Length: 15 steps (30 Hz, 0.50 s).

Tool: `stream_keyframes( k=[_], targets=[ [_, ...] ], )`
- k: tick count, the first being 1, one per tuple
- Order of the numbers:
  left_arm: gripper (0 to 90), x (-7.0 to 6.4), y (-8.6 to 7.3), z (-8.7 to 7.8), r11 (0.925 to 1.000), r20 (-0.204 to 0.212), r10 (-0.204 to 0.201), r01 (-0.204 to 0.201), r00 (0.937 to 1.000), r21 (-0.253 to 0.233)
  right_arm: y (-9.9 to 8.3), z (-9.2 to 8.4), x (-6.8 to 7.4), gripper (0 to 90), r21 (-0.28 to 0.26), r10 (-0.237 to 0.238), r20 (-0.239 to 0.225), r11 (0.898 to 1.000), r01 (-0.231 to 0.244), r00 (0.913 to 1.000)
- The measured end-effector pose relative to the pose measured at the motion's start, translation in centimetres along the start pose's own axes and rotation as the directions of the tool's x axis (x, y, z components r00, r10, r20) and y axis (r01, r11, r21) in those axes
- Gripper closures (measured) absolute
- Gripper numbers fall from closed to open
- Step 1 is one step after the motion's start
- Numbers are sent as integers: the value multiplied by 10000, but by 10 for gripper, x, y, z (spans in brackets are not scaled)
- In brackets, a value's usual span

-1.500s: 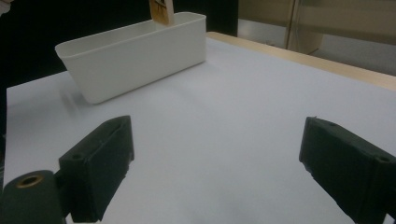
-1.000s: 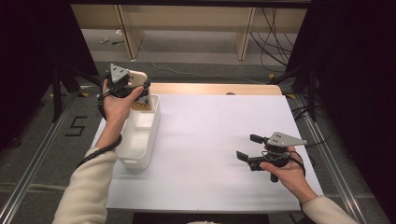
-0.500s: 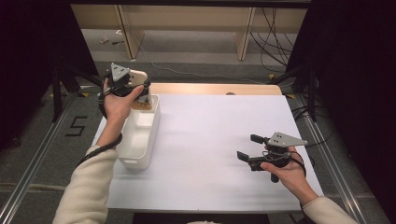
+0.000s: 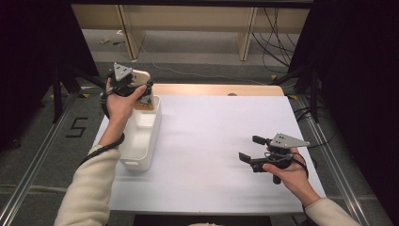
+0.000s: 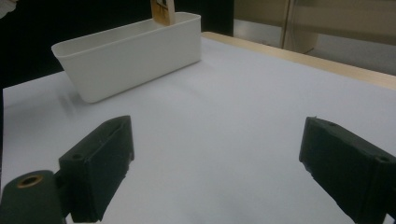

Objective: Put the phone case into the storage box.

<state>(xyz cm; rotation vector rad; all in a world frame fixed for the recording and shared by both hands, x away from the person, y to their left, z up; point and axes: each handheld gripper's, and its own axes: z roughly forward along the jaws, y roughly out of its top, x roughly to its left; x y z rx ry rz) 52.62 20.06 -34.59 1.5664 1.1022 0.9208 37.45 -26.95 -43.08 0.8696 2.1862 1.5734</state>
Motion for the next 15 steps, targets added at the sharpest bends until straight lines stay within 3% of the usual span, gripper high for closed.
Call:
stream_keyframes(
  k=[15],
  targets=[
    [100,0,0,5,10000,-2,-17,17,10000,57,0,0,0,111,3,11,-10,10000,-11,10000]
  ],
)
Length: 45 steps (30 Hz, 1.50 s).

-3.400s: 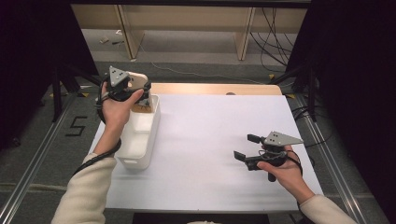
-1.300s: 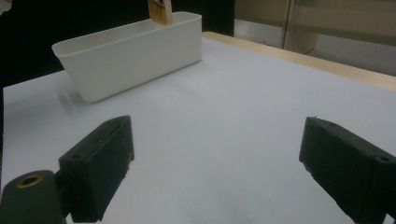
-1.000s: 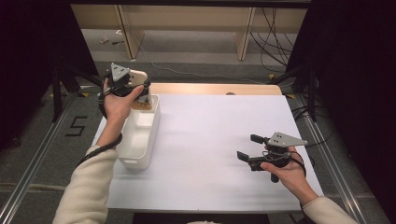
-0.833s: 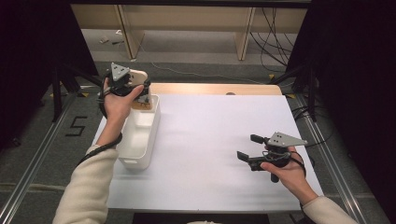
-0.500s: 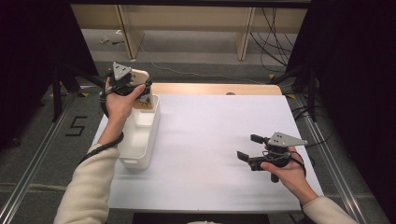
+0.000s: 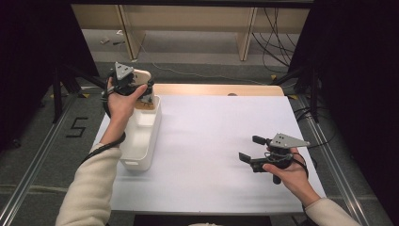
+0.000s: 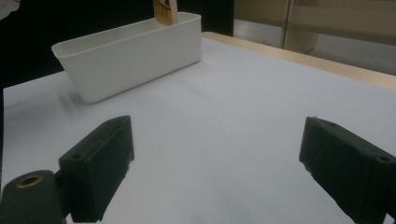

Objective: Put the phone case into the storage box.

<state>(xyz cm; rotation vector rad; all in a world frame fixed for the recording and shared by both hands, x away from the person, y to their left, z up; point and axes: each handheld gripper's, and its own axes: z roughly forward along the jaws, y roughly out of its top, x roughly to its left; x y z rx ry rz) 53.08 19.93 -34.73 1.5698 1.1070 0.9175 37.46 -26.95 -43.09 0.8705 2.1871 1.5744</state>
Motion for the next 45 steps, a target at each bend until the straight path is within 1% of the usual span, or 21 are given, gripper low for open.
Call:
stream_keyframes(
  k=[33,45],
  targets=[
    [99,2,-2,10,9999,4,-69,69,10000,130,0,0,0,111,36,1,-11,10000,-1,10000],
    [99,5,-3,12,9998,-51,-102,103,9999,197,0,0,0,112,36,1,-28,10000,0,10000]
  ],
)
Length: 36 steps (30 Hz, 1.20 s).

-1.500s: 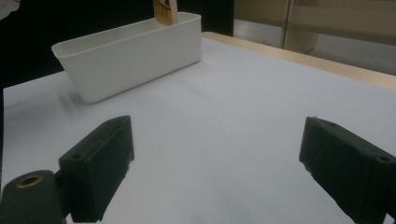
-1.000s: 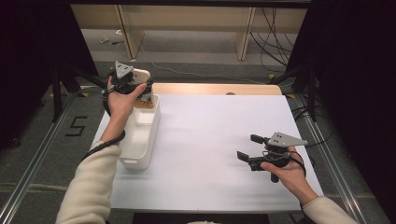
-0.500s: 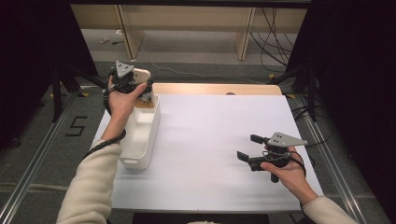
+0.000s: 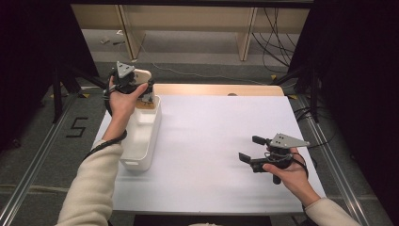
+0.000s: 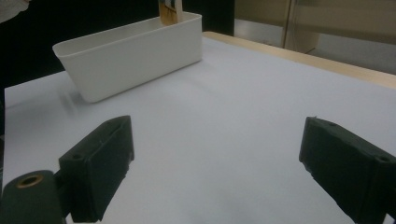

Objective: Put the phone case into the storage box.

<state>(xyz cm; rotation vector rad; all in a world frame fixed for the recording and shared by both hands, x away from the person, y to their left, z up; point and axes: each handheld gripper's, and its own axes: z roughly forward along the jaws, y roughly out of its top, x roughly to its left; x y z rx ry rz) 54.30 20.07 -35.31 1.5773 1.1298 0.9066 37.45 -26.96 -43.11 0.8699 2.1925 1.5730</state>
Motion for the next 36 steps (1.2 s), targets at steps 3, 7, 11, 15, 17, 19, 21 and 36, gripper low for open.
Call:
stream_keyframes(
  k=[3,7,11,15,17,19,21,36],
  targets=[
    [99,0,0,1,10000,-7,-7,7,10000,12,0,0,0,111,-3,7,2,10000,-7,10000],
    [99,0,-1,1,10000,-14,-28,28,10000,30,0,0,0,111,-1,1,8,10000,-1,10000],
    [99,1,-1,3,10000,-8,-17,17,10000,45,0,0,0,111,-2,4,-1,10000,-4,10000],
    [99,1,-1,4,10000,11,-26,26,10000,63,0,0,0,111,-2,4,-4,10000,-4,10000],
    [99,1,0,5,10000,23,5,-5,10000,74,0,0,0,111,-6,-1,-4,10000,1,10000],
    [99,0,-1,5,10000,30,-24,23,10000,74,0,0,0,111,1,8,-10,10000,-8,10000],
    [99,1,-1,5,10000,32,-5,5,10000,91,0,0,0,112,1,14,-11,10000,-14,10000],
    [98,3,-4,10,9997,23,-48,48,10000,228,0,1,0,111,-6,23,-37,10000,-23,10000]
  ],
)
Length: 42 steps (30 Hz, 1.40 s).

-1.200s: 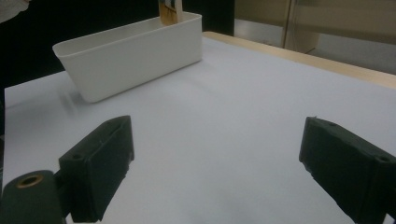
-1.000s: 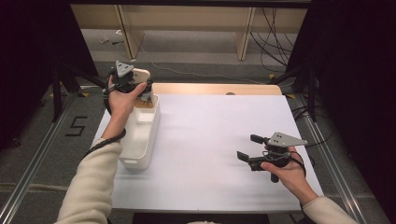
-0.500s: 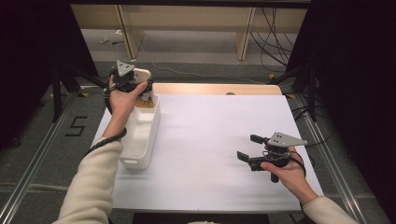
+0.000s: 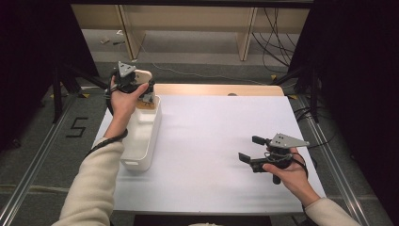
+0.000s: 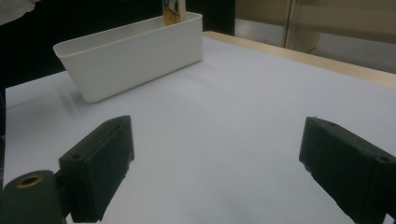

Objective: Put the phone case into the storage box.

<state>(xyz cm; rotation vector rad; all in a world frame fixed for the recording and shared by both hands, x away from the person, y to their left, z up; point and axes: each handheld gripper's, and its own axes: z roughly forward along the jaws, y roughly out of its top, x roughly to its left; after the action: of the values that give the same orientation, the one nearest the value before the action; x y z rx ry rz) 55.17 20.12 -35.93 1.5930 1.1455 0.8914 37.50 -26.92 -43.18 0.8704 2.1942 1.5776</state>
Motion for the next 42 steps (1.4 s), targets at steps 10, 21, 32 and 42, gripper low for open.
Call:
stream_keyframes(
  k=[10,21,32,42],
  targets=[
    [97,2,-2,2,9999,-3,-52,52,10000,88,0,0,0,113,-5,9,7,10000,-9,10000],
    [97,2,-4,7,9997,0,-90,90,10000,205,0,0,0,113,8,18,-3,10000,-18,10000],
    [96,3,-7,11,9994,25,-106,105,9999,338,0,0,0,113,12,19,-10,10000,-19,10000],
    [96,3,-8,14,9991,16,-90,89,10000,415,0,0,0,114,13,11,-9,10000,-11,10000]
  ],
)
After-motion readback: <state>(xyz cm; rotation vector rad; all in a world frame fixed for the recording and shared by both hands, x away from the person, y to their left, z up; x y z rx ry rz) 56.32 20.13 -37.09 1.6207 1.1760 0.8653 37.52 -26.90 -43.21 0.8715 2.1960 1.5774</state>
